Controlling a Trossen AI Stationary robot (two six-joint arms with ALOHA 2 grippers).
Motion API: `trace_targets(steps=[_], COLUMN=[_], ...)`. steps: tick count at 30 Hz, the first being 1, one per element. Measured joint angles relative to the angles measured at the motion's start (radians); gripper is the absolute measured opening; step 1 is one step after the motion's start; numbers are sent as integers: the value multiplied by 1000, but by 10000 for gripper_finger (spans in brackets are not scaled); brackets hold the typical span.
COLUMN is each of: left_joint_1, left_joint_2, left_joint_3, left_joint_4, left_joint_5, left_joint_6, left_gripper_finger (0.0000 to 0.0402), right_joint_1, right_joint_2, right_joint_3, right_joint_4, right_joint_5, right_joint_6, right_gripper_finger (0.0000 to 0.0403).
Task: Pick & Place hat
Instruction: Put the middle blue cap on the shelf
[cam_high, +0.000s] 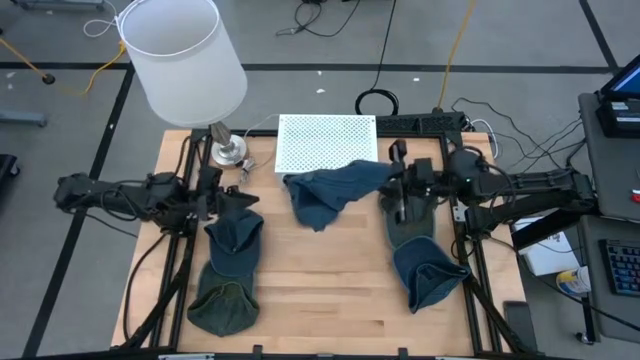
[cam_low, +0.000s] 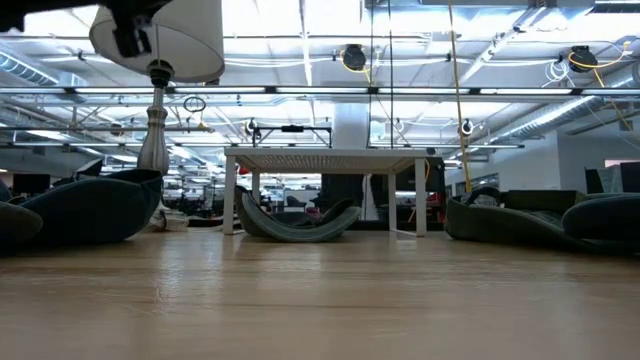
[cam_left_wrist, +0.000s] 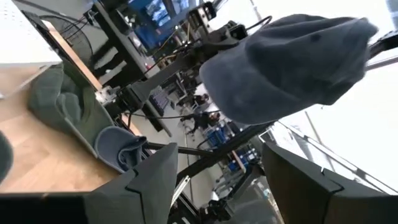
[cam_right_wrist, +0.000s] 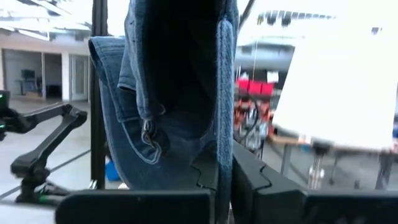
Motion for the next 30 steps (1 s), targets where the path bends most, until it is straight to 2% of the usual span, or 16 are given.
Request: trace_targets(steps=[5,9,13,19,25,30], left_joint_1=[-2,-23,-53,-90,-105,-103], left_joint_2=[147,261,376,532,675,787], left_joint_3=[122,211,276,343,449,572], left_joint_4=[-2,28,177,417,440,442], left_joint_5=[27,31,33,21,-13,-14], left_joint_6=[-7,-48,-103,-190,-242,-237], left_gripper_finger=[239,239,239,239,239,239], right_joint_1=[1,2,2,2,2,2], right_joint_2=[0,0,0,-1,-1,0], right_joint_3=[0,0,0,0,0,0], right_joint_4=[92,160,208,352,417,416], right_joint_5=[-10,-83,-157,-222,-312,-331], right_joint_6=[-49,-97,-154,-152,-113,-81], right_gripper_finger=[5,5,5,5,5,5])
